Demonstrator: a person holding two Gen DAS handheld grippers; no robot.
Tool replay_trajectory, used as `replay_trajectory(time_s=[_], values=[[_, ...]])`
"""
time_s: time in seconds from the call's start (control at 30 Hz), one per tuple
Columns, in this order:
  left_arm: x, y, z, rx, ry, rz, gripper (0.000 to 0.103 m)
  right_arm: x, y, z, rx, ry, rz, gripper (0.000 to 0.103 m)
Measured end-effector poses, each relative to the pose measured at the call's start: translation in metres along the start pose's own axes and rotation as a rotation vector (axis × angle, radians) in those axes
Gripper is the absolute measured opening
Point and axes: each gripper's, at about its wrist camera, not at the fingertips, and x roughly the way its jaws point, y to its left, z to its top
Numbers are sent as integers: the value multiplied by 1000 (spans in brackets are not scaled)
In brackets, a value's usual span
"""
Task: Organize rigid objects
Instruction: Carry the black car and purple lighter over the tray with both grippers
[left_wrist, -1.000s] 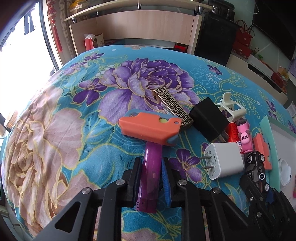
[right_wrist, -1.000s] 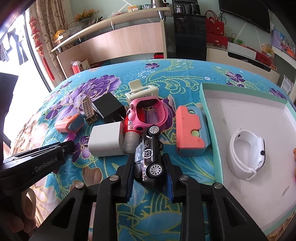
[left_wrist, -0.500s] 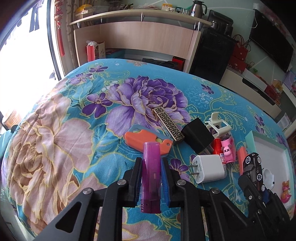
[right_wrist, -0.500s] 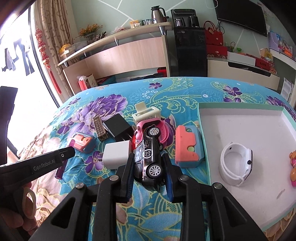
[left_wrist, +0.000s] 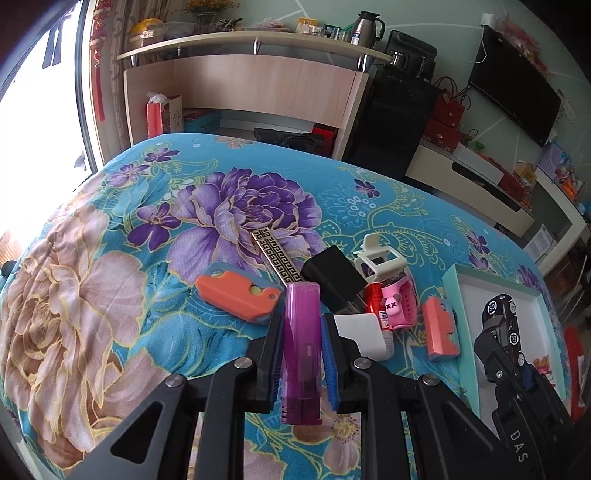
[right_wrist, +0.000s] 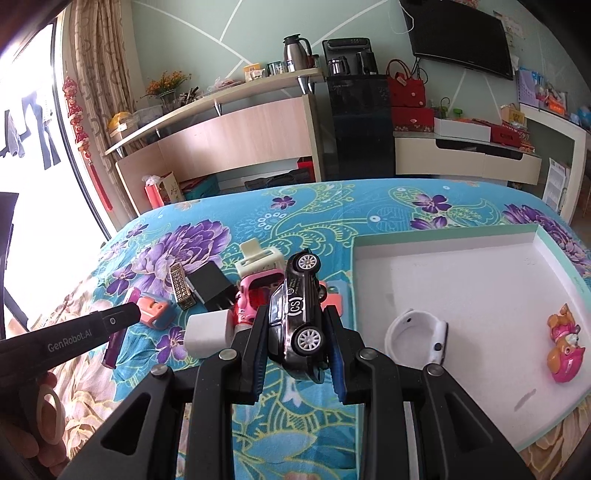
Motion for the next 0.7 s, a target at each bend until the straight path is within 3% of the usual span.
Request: replay_trajectory(time_s=[0.23, 0.5, 0.7], values=[[-3, -47, -5, 94, -13, -86, 21, -13, -44, 8, 78, -32, -65, 30], [-5, -122, -25, 232, -4, -241, 21, -20, -104, 4, 197, -25, -159, 30], [-2, -160, -43, 313, 19, -288, 21, -32, -130, 1, 223, -29, -211, 30]])
